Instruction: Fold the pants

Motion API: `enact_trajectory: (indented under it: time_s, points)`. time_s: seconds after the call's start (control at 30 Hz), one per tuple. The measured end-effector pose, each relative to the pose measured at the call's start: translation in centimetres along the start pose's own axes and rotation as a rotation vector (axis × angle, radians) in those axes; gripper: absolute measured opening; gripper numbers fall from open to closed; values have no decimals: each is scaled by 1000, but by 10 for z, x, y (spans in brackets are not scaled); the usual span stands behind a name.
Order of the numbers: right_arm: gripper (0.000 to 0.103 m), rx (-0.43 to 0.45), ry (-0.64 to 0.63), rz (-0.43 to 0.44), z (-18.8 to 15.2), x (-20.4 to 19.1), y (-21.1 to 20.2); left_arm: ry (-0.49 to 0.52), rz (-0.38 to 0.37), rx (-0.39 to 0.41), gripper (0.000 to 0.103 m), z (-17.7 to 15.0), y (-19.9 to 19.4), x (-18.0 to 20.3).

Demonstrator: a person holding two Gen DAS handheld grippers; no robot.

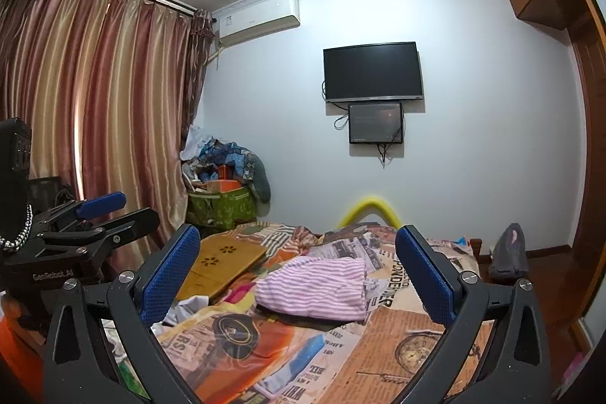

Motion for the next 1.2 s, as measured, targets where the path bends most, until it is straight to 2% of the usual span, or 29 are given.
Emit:
enact_trajectory:
  time_s: [1.2]
  points:
    - [103, -23, 1, -14, 4, -2, -10, -10, -28, -32, 98, -11, 12, 2]
Point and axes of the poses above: each gripper's, at about its wrist camera, not at the fingertips, and y roughly the way its jaws point, x to its right, z to its top, the point moved 6 cm from there along y, roughly the way its jaws point, and after that the axes turned 15 degrees about -x, right-handed, at the moved point
